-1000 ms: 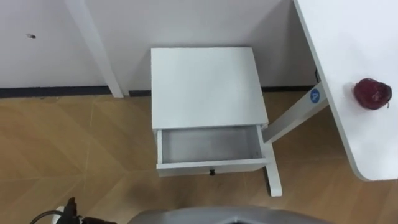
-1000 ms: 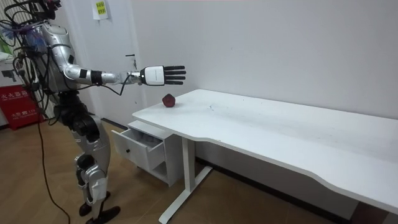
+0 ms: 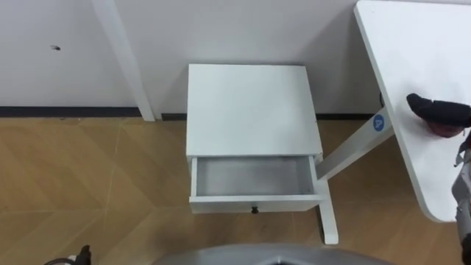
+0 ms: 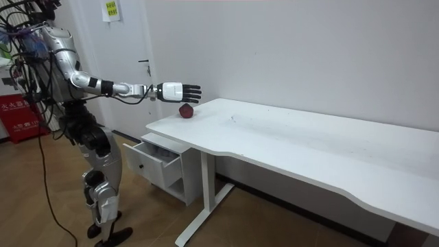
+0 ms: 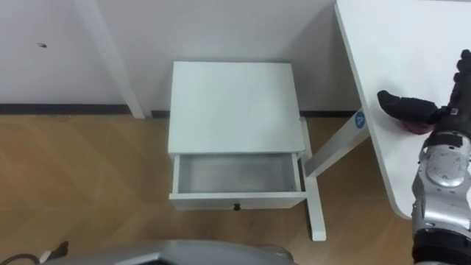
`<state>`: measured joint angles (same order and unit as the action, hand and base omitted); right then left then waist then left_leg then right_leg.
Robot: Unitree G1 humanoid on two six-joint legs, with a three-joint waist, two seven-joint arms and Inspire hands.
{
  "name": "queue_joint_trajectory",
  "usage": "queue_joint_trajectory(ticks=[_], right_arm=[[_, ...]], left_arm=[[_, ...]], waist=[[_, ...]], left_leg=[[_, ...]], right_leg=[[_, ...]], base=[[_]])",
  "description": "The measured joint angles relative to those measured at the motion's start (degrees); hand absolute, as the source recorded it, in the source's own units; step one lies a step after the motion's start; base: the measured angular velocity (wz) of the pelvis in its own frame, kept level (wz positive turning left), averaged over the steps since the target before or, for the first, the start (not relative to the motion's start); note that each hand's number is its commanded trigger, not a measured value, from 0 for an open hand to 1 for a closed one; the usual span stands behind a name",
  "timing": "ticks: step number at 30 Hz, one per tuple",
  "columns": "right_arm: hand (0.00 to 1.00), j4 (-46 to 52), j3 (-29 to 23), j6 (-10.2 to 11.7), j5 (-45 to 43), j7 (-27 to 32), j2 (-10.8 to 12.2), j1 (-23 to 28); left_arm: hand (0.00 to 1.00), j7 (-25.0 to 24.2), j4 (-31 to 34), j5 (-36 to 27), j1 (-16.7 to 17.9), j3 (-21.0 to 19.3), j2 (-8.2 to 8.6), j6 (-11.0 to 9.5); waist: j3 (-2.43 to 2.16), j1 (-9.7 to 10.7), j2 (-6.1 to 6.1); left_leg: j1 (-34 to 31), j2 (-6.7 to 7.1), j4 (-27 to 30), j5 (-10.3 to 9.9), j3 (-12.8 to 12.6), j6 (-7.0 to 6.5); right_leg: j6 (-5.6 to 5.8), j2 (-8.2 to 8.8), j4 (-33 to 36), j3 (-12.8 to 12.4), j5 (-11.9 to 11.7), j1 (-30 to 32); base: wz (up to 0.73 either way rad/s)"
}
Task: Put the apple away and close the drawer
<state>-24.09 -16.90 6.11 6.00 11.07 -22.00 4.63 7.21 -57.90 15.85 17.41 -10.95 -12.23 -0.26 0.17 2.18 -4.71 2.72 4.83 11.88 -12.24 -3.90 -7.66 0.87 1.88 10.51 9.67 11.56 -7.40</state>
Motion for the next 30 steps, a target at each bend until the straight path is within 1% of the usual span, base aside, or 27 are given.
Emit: queue_joint_trajectory(ticks=[5,7,10,15,21,22,23,24,25,26,28,29,30], right_arm=[[0.00,-2.7,0.0,0.0,0.5,0.0,0.0,0.0],[0.00,-2.8,0.0,0.1,0.6,0.0,0.0,0.1],[0.00,-4.8,-0.1,0.2,0.9,0.1,0.0,0.1],[0.00,-7.3,0.0,0.2,2.5,-0.1,0.0,0.1],[0.00,-9.0,0.0,0.3,0.3,-1.6,0.0,1.0],[0.08,-9.1,0.0,0.3,0.2,-2.0,0.0,1.0],[0.67,-9.5,0.0,0.6,0.1,-2.5,0.0,1.1],[1.00,-9.9,0.1,0.9,0.1,-2.5,0.0,1.1],[1.00,-11.3,0.7,1.8,0.1,-2.6,0.1,1.1],[1.00,-11.7,1.0,2.2,-0.1,-2.6,0.1,1.2],[1.00,-13.7,0.9,3.2,-1.3,-2.5,0.1,1.0],[1.00,-14.2,0.4,3.3,-2.0,-2.5,0.1,1.0],[1.00,-14.7,0.0,3.4,-2.2,-2.5,0.1,1.0]], left_arm=[[0.00,0.1,-0.8,0.0,0.0,0.0,0.00,0.0],[0.00,0.1,-1.2,0.0,0.0,-0.1,0.00,0.0],[0.00,0.1,-1.2,0.0,-0.3,-0.1,-0.01,-0.1],[0.00,0.1,-1.8,0.0,-0.6,-0.1,0.01,-0.1],[0.00,-0.1,-1.9,0.0,-0.6,-0.1,-0.04,-0.1],[0.00,-0.2,-1.8,0.0,-0.6,-0.1,-0.13,-0.1],[0.00,-0.3,-1.8,0.0,-0.6,0.0,-0.18,-0.1],[0.00,-0.5,-1.8,0.0,-0.6,0.0,-0.22,-0.1],[0.00,-0.6,-1.8,0.0,-0.5,0.0,-0.33,-0.1],[0.00,-0.6,-1.8,0.0,-0.5,0.0,-0.35,-0.1],[0.00,-0.6,-1.8,0.0,-0.5,0.0,-0.43,-0.1],[0.00,-0.6,-1.8,0.0,-0.5,0.0,-0.52,-0.1],[0.00,-0.6,-1.8,0.0,-0.5,0.0,-0.53,-0.2]], waist=[[0.02,-0.3,0.17],[0.01,-0.3,0.50],[-0.09,-0.2,0.70],[-0.10,-0.2,0.72],[-0.11,0.0,0.75],[-0.13,0.3,0.66],[-0.18,0.5,0.59],[-0.24,0.5,0.54],[-0.37,0.5,0.38],[-0.39,0.5,0.36],[-0.69,0.6,0.06],[-0.80,0.6,-0.11],[-0.81,0.6,-0.15]], left_leg=[[-0.1,0.08,-0.1,0.0,0.0,0.00],[-0.1,0.17,-0.1,0.0,0.0,0.00],[0.0,0.17,-0.1,0.0,0.4,0.00],[-0.1,0.22,-0.1,0.0,0.8,0.02],[-0.3,0.33,-0.1,0.0,0.9,0.01],[-0.3,0.33,-0.1,0.0,0.9,0.01],[-0.3,0.33,0.0,0.0,1.0,0.01],[-0.3,0.33,0.0,0.0,1.1,0.01],[-0.2,0.33,0.0,0.0,1.1,0.01],[-0.2,0.33,0.0,0.0,1.2,0.01],[-0.1,0.33,0.2,0.0,1.4,0.01],[-0.1,0.32,0.4,0.0,1.5,0.01],[-0.1,0.32,0.4,0.0,1.5,0.01]], right_leg=[[0.00,0.03,-0.4,0.3,0.0,-0.2],[0.01,0.04,-0.9,0.8,0.0,-0.4],[0.01,0.11,-0.9,1.3,0.0,-0.6],[0.01,0.04,-0.9,1.5,0.0,-0.6],[0.01,0.05,-0.8,1.4,0.0,-0.5],[0.01,0.05,-0.8,1.4,0.0,-0.5],[0.01,0.05,-0.8,1.3,0.0,-0.5],[0.01,0.07,-0.8,1.3,0.0,-0.5],[0.01,0.10,-0.9,1.4,0.0,-0.6],[0.01,0.11,-0.9,1.4,0.0,-0.7],[0.01,0.15,-0.8,1.3,0.0,-0.9],[0.01,0.13,-0.8,1.3,0.0,-1.0],[0.00,0.12,-0.8,1.3,0.0,-1.0]], base=[[0.00],[0.00],[0.06],[0.03],[0.00],[0.03],[0.04],[0.04],[0.00],[0.05],[0.06],[0.03],[0.00]])
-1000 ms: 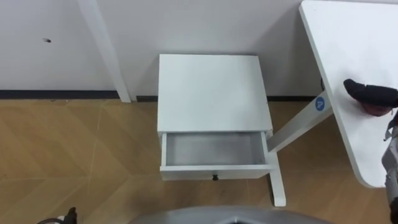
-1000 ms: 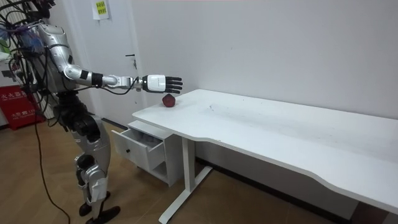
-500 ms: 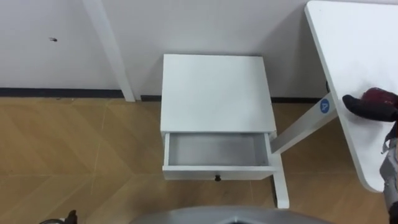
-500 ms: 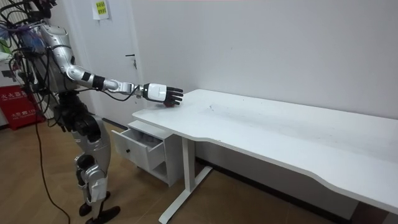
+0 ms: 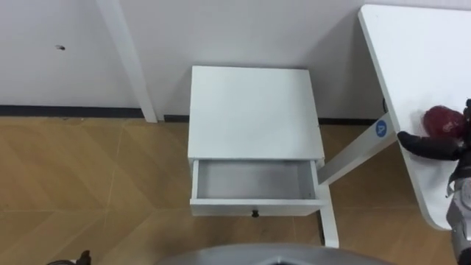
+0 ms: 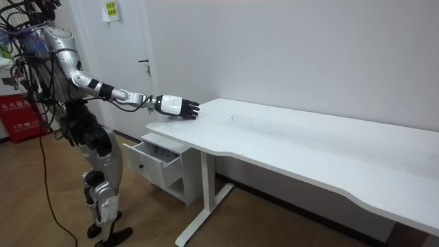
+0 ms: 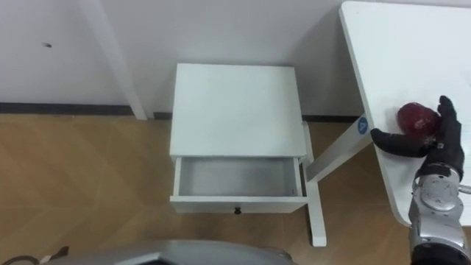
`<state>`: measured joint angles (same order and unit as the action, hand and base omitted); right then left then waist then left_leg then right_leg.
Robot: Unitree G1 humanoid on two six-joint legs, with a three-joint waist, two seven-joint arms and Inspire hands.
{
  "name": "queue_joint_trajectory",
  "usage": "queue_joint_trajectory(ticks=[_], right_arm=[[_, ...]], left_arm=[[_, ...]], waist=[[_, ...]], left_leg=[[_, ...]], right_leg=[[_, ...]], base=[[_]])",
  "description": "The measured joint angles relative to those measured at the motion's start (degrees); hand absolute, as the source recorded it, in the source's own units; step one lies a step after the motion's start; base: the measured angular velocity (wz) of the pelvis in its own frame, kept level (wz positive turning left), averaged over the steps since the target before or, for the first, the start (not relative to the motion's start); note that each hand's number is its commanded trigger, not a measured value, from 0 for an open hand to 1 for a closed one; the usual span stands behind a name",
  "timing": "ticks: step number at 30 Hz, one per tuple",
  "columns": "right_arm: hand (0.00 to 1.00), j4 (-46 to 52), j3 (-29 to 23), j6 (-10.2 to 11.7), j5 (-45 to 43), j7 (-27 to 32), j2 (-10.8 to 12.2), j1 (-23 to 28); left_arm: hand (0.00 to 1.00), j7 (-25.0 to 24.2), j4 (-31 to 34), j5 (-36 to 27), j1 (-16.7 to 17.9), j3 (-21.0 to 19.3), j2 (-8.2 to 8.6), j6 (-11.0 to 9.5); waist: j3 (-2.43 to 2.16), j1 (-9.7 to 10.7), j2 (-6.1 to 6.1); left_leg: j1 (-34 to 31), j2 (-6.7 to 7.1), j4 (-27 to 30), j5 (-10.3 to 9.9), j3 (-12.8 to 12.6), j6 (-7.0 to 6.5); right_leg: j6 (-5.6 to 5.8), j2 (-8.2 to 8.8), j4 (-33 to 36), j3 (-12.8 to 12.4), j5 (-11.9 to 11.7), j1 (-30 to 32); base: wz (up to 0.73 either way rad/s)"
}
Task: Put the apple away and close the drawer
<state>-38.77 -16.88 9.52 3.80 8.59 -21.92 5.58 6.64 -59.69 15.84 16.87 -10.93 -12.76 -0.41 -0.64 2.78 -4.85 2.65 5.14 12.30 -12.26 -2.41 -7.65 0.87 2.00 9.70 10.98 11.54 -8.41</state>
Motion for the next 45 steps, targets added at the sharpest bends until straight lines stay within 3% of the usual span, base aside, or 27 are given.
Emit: queue_joint_trajectory(ticks=[5,8,15,21,25,26,31,37,40,45], right_arm=[[1.00,-3.0,-2.1,1.5,-1.2,0.2,-0.1,-0.7],[1.00,-3.1,-2.3,1.5,-1.4,0.6,-0.1,-0.7],[1.00,0.2,-0.1,0.7,-2.2,0.6,0.0,-0.9],[1.00,8.4,7.3,0.1,-4.0,-0.6,0.5,-0.9],[1.00,13.4,16.9,-0.9,-10.5,-3.5,1.3,-0.5],[1.00,14.4,19.1,-0.9,-12.0,-4.6,1.3,-0.5],[1.00,16.4,25.9,-0.9,-15.3,-7.6,2.4,-0.5],[1.00,20.1,31.4,-1.5,-17.9,-10.1,2.6,-0.5],[1.00,20.8,33.2,-1.5,-17.9,-11.3,2.7,-0.5],[1.00,20.8,33.8,-1.7,-17.9,-12.7,3.7,-0.3]], left_arm=[[0.00,0.0,0.0,0.0,-0.1,0.1,-0.73,0.0],[0.00,0.0,0.0,0.0,-0.4,1.1,-1.56,-0.1],[0.00,-0.9,-0.1,0.0,-1.1,1.2,-1.25,-0.3],[0.00,-1.1,0.1,-0.1,-1.9,4.5,-1.35,-0.4],[0.00,-1.2,0.0,0.0,-3.4,7.5,-1.07,-0.4],[0.00,-1.2,0.0,0.1,-4.1,8.3,-0.88,-0.4],[0.00,-1.0,-0.5,0.0,-4.8,9.5,-0.84,-0.5],[0.00,-1.0,-1.1,2.8,-4.1,11.3,-0.43,-0.2],[0.00,-1.1,-1.0,3.3,-4.1,11.2,-0.35,0.1],[0.00,-1.3,-1.0,3.8,-4.1,11.2,0.29,0.1]], waist=[[0.10,0.1,-0.05],[0.23,0.0,0.11],[0.49,-1.0,0.50],[0.70,-1.6,0.78],[0.75,-3.5,0.77],[0.96,-4.5,1.08],[1.18,-6.7,1.72],[1.18,-8.8,1.72],[0.96,-9.7,1.40],[0.96,-9.9,1.39]], left_leg=[[0.2,-0.10,0.5,-0.4,0.1,0.10],[0.2,-0.23,0.8,-0.5,0.2,0.27],[-0.7,-0.42,0.9,-0.4,0.0,0.59],[-1.8,-0.39,0.8,-0.4,0.0,0.58],[-2.0,-0.47,1.3,-0.3,0.0,0.61],[-2.0,-0.47,1.2,-0.3,0.0,0.61],[-2.1,-0.35,1.2,-0.3,0.8,0.61],[-2.5,-0.31,0.8,-0.3,1.4,0.64],[-2.7,-0.23,0.8,-0.3,1.4,0.66],[-3.1,-0.04,1.1,-0.3,2.0,0.66]], right_leg=[[0.03,-0.04,-0.1,0.0,0.0,-0.6],[0.03,-0.03,-0.1,0.1,0.0,-0.5],[0.00,-0.23,0.0,0.0,0.0,0.6],[-0.07,-0.53,-0.1,0.1,-0.1,1.3],[-0.06,-0.20,0.0,0.1,-0.1,1.9],[-0.07,-0.20,-0.1,0.1,-0.1,1.9],[-0.06,-0.20,-0.1,0.1,-0.1,1.6],[-0.07,-0.30,-0.5,0.0,-0.1,1.7],[-0.07,-0.31,-1.0,0.1,-0.1,1.6],[-0.06,-0.25,-1.1,0.3,-0.1,1.6]], base=[[0.00],[0.00],[-0.03],[0.00],[0.01],[0.00],[0.08],[0.05],[0.00],[0.07]])
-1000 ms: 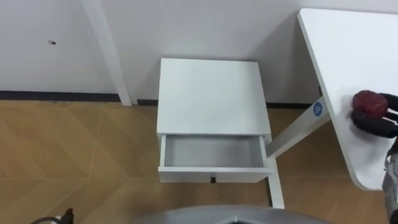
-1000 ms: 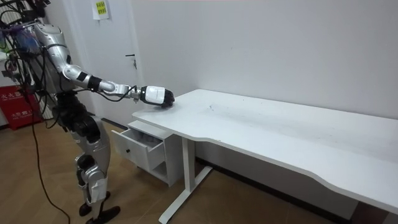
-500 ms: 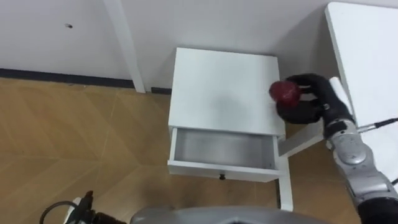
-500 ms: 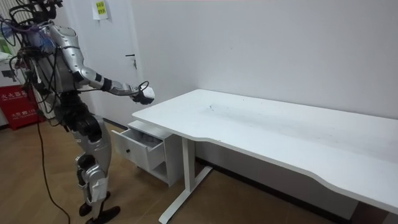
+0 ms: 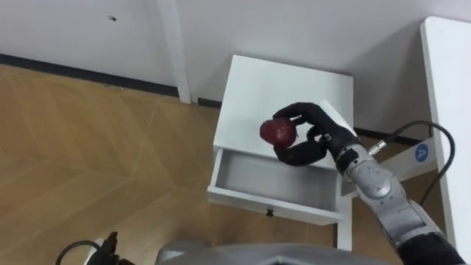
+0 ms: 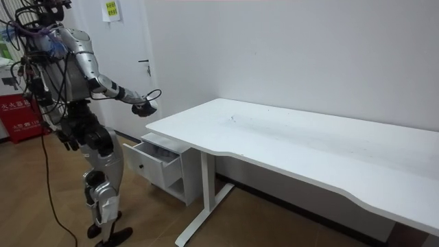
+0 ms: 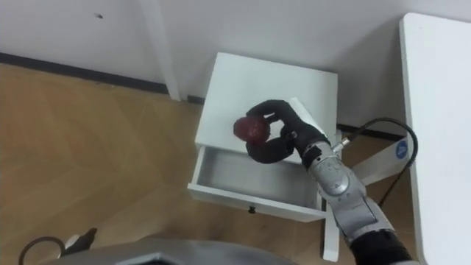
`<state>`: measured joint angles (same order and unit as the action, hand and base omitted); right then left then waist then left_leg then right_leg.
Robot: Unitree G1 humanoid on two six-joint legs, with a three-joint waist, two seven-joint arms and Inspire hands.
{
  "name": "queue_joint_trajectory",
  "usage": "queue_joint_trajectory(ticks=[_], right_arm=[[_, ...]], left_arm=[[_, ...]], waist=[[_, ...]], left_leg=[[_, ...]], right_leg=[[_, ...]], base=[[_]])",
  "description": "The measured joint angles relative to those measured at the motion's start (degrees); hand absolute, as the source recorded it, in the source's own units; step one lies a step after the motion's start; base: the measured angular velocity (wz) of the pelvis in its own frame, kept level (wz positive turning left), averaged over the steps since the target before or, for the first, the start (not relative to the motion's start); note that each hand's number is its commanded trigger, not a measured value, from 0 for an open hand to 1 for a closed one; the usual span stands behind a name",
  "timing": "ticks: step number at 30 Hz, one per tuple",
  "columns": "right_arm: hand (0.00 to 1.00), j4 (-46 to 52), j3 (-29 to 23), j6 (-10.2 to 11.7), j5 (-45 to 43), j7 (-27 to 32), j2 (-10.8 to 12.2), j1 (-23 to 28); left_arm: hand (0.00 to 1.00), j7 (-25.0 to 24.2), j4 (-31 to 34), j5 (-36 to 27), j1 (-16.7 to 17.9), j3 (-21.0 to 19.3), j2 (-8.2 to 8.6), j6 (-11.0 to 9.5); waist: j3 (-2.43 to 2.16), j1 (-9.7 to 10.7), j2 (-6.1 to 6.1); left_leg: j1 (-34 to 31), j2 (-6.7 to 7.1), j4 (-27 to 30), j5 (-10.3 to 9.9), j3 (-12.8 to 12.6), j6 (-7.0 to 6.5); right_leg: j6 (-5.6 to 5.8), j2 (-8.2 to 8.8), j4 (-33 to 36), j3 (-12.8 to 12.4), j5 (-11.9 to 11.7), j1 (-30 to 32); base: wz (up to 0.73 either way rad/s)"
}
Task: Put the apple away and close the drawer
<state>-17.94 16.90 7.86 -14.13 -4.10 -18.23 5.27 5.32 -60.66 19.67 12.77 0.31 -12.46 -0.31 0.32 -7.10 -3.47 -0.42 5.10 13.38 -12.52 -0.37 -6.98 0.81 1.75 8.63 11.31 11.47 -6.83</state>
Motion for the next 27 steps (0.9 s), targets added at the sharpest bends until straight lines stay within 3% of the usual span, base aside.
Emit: queue_joint_trajectory(ticks=[5,6,7,9,15,20,22,27], right_arm=[[1.00,-1.0,0.2,-0.1,0.0,-0.4,0.3,0.3],[0.57,-1.7,0.2,-0.1,0.0,-0.4,0.5,0.3],[0.00,-3.4,0.2,-0.1,-0.5,-0.3,1.0,0.4],[0.00,-5.5,0.4,-0.3,-1.9,-0.4,1.3,0.7],[0.00,-6.5,0.4,-1.0,-2.7,-0.8,1.3,1.5],[0.00,-6.4,0.4,-1.0,-4.2,-0.9,1.3,1.6],[0.00,-6.6,0.4,-1.0,-4.4,-0.9,1.3,1.6],[0.00,-11.6,-0.2,-0.5,-4.0,-0.2,2.4,1.8]], left_arm=[[0.00,0.1,-0.1,0.0,-0.1,0.5,0.05,0.0],[0.00,0.1,-0.1,0.0,-0.2,0.5,0.05,0.0],[0.00,0.1,-0.1,0.0,-0.3,0.5,0.05,0.0],[0.00,0.1,-0.1,0.0,-0.5,0.5,0.13,0.0],[0.00,0.1,0.1,0.0,-0.6,0.4,0.27,-0.1],[0.00,0.1,0.2,0.0,-0.6,0.3,0.28,-0.1],[0.00,0.2,0.2,0.0,-0.6,0.3,0.28,-0.1],[0.00,0.8,0.2,-1.2,0.1,0.5,0.28,-0.1]], waist=[[0.16,0.2,-0.49],[0.23,0.2,-0.62],[0.39,0.4,-0.83],[0.57,0.5,-1.14],[0.55,0.8,-1.03],[0.33,0.8,-0.68],[0.02,0.9,-0.32],[-0.07,1.9,0.21]], left_leg=[[0.1,0.18,0.2,0.0,0.7,0.00],[0.1,0.19,0.2,0.0,0.7,0.00],[0.0,0.23,0.3,0.0,1.0,0.00],[-0.3,0.32,0.4,0.0,1.3,0.00],[-1.7,0.54,1.2,0.0,1.4,-0.04],[-2.1,0.56,1.3,0.0,1.5,-0.05],[-2.0,0.56,1.4,0.0,1.6,-0.07],[-0.9,0.64,1.4,0.0,2.5,-0.07]], right_leg=[[0.00,0.07,0.0,0.1,0.0,-0.3],[0.00,0.09,0.0,0.2,0.0,-0.4],[0.01,0.11,0.0,0.8,0.0,-0.5],[0.01,0.17,0.0,1.5,0.0,-0.4],[0.01,0.16,0.0,2.8,0.0,0.5],[0.01,0.14,0.0,3.0,0.0,0.7],[0.01,0.16,0.1,3.1,0.0,0.7],[0.01,0.35,0.1,3.0,0.0,-0.7]], base=[[0.07],[0.05],[0.09],[0.11],[0.02],[0.00],[0.00],[0.10]])
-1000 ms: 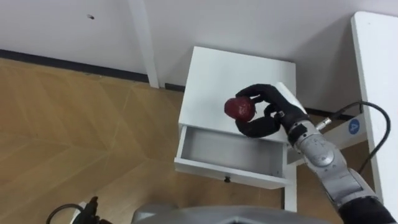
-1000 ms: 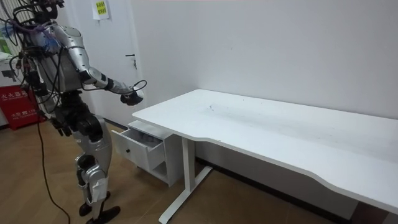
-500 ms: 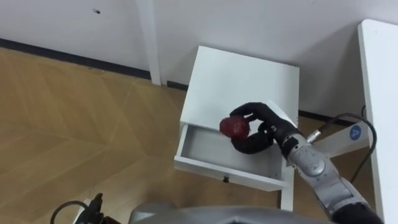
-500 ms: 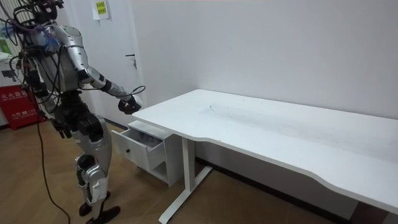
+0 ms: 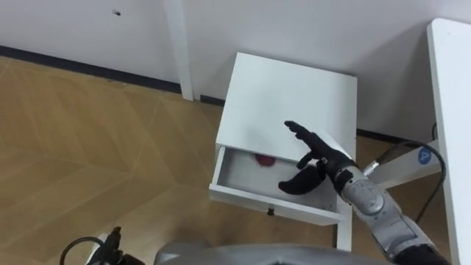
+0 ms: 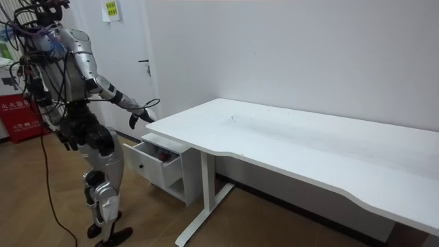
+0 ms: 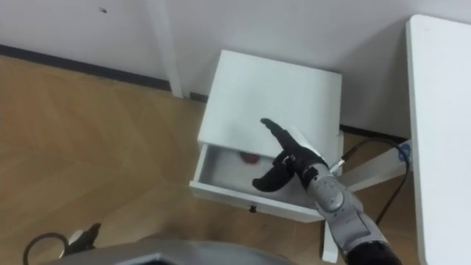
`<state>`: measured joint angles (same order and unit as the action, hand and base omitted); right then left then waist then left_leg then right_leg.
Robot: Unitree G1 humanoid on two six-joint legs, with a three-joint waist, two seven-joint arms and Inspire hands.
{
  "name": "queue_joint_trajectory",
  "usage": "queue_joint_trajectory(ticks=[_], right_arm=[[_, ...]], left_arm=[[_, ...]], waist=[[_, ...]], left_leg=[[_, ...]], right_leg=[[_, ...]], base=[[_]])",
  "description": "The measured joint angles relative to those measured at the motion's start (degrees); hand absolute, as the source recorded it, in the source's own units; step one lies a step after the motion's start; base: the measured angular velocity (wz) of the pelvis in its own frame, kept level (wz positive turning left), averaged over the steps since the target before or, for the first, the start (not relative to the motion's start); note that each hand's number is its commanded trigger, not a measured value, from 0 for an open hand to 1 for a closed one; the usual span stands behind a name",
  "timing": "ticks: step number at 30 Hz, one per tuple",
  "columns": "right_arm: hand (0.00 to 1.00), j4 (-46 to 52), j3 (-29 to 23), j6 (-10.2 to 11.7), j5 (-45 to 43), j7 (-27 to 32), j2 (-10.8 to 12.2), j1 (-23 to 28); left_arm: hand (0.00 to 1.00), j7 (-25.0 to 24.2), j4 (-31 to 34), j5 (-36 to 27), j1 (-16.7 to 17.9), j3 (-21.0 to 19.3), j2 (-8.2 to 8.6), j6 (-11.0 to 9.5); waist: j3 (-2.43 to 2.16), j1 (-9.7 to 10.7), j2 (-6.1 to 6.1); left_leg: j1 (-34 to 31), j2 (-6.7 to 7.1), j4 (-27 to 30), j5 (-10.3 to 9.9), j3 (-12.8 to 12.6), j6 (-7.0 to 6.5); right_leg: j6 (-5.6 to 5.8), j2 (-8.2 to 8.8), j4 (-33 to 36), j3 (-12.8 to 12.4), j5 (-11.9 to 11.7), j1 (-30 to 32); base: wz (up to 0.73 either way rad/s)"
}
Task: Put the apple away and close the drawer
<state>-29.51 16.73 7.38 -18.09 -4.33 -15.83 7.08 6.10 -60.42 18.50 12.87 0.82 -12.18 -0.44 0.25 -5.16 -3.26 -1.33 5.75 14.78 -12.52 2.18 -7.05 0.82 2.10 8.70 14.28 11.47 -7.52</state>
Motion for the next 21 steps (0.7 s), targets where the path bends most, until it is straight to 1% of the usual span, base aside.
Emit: queue_joint_trajectory(ticks=[1,4,6,7,8,9,10,11,12,13,14,15,16,17,18,19,20,21], right_arm=[[0.00,-0.8,-0.1,0.0,0.2,0.1,0.0,0.1],[0.00,-1.7,-0.4,0.0,0.3,0.6,0.0,0.4],[0.00,-2.5,-0.8,0.2,0.3,0.6,0.0,0.7],[0.00,-3.8,-1.6,0.3,0.3,0.6,0.3,0.8],[0.00,-4.3,-2.3,0.3,0.4,0.6,0.5,1.0],[0.00,-5.1,-3.4,0.3,1.1,1.3,0.6,1.3],[0.00,-5.9,-4.8,0.3,2.1,2.3,1.0,1.7],[0.00,-6.8,-6.1,0.4,2.6,3.4,1.2,2.1],[0.00,-7.7,-7.0,0.6,3.2,3.9,1.4,2.2],[0.00,-9.7,-8.5,0.8,4.4,5.1,1.4,2.3],[0.00,-12.6,-10.3,0.8,5.4,6.4,1.3,2.3],[0.00,-13.9,-11.8,0.6,6.2,6.8,1.4,2.3],[0.00,-15.6,-14.8,0.2,7.6,8.2,1.3,3.0],[0.00,-18.0,-17.3,0.6,9.5,9.8,1.3,4.1],[0.00,-19.6,-18.4,0.6,10.3,10.4,1.3,4.5],[0.00,-23.0,-20.6,0.5,11.6,11.7,1.0,5.6],[0.00,-24.5,-21.5,0.5,12.4,12.3,0.8,5.7],[0.00,-26.9,-23.0,0.3,14.3,13.1,0.4,6.1]], left_arm=[[0.00,0.0,-0.1,-0.5,0.3,0.0,0.00,0.0],[0.00,0.0,-0.4,-0.9,0.4,0.0,0.00,0.0],[0.00,-0.1,-0.6,-0.4,0.3,-0.2,0.02,0.0],[0.00,-0.1,-0.7,-0.3,0.3,-0.6,0.05,-0.1],[0.00,-0.1,-0.7,-0.3,0.3,-0.6,0.04,-0.2],[0.00,-0.1,-0.8,-0.3,0.4,-0.7,0.04,-0.2],[0.00,-0.1,-1.1,-0.4,0.6,-0.8,0.06,-0.3],[0.00,-0.2,-1.0,-0.4,0.7,-1.1,0.15,-0.3],[0.00,-0.2,-0.9,-0.4,0.6,-1.5,0.29,-0.3],[0.00,-0.3,-1.2,-0.7,0.6,-1.9,0.58,-0.5],[0.00,-0.3,-1.9,-1.2,0.5,-2.0,0.85,-0.5],[0.00,-0.4,-2.2,-1.3,0.2,-2.2,0.96,-0.6],[0.00,-0.5,-2.5,-1.5,0.0,-2.9,1.06,-0.7],[0.00,-0.5,-2.8,-2.0,-0.1,-3.3,0.29,-0.9],[0.00,-0.4,-2.8,-2.1,-0.1,-3.5,-0.22,-0.9],[0.00,-0.3,-3.3,-2.0,-0.5,-4.4,-0.54,-0.9],[0.00,-0.1,-3.9,-2.1,-0.8,-4.5,-0.75,-1.0],[0.00,-0.2,-5.0,-2.2,-1.5,-4.5,-0.88,-0.8]], waist=[[-0.08,0.1,0.04],[0.11,0.3,0.35],[0.11,0.3,0.40],[0.17,0.3,0.54],[0.13,0.3,0.46],[0.16,0.3,0.53],[0.10,0.3,0.45],[0.21,0.6,0.65],[0.17,0.6,0.71],[0.07,1.1,0.98],[-0.07,1.7,1.60],[-0.14,2.0,2.10],[-0.12,3.0,2.99],[-0.38,4.2,3.24],[-0.26,4.6,2.78],[-0.35,5.1,3.19],[-0.32,5.2,3.76],[-0.24,5.5,4.64]], left_leg=[[0.0,-0.01,0.0,0.0,0.0,0.00],[0.0,-0.03,0.0,0.0,-0.3,0.00],[0.0,-0.03,-0.3,0.0,-0.3,0.00],[0.0,-0.04,-0.3,0.0,-0.4,0.00],[0.0,-0.04,-0.2,0.0,-0.4,0.00],[-0.1,-0.03,-0.1,0.0,-0.5,-0.02],[-0.1,-0.01,-0.1,0.0,-0.5,-0.06],[-0.1,-0.01,0.1,-0.1,-0.6,-0.11],[-0.2,0.01,0.3,-0.1,-0.6,-0.13],[-0.7,-0.01,1.4,-0.4,-0.9,-0.46],[-1.4,-0.20,2.3,-0.6,-1.6,-0.80],[-1.7,-0.50,2.8,-0.9,-3.4,-1.19],[-2.2,-1.04,3.1,-1.2,-6.2,-1.67],[-1.7,-0.48,3.0,-1.2,-7.6,-2.33],[-1.4,0.14,3.4,-1.1,-7.9,-2.70],[-1.2,0.33,4.9,-1.7,-8.2,-3.85],[-1.4,0.32,5.9,-2.1,-8.2,-4.34],[-2.9,-0.29,8.2,-2.9,-8.2,-4.92]], right_leg=[[0.00,0.00,0.0,0.0,0.0,0.0],[0.00,0.02,0.0,0.0,0.0,0.0],[0.00,0.01,0.0,-0.2,0.0,0.0],[0.00,0.02,0.0,-0.2,0.0,0.1],[0.00,0.03,0.0,-0.2,0.0,0.1],[0.00,0.05,0.1,-0.3,0.0,0.1],[0.00,0.08,0.2,-0.2,0.0,0.1],[0.01,0.13,0.2,-0.2,0.0,0.2],[0.03,0.20,0.4,-0.2,0.0,0.3],[0.34,0.34,1.7,0.2,0.2,0.9],[1.04,0.72,5.1,0.2,0.7,2.5],[1.38,1.04,8.0,0.2,1.2,3.9],[1.73,2.15,17.4,0.0,1.8,8.5],[1.84,4.39,30.8,-0.8,0.9,15.1],[1.91,5.65,37.0,-1.9,-1.0,18.3],[2.79,6.47,48.2,-4.7,-8.3,25.0],[3.52,6.42,54.3,-6.6,-11.5,28.9],[2.61,5.53,68.7,-8.5,-10.0,37.3]], base=[[0.00],[-0.04],[-0.02],[0.00],[0.00],[0.00],[0.00],[0.00],[0.00],[0.10],[0.10],[0.17],[0.27],[0.33],[0.27],[0.08],[-0.10],[-0.08]])
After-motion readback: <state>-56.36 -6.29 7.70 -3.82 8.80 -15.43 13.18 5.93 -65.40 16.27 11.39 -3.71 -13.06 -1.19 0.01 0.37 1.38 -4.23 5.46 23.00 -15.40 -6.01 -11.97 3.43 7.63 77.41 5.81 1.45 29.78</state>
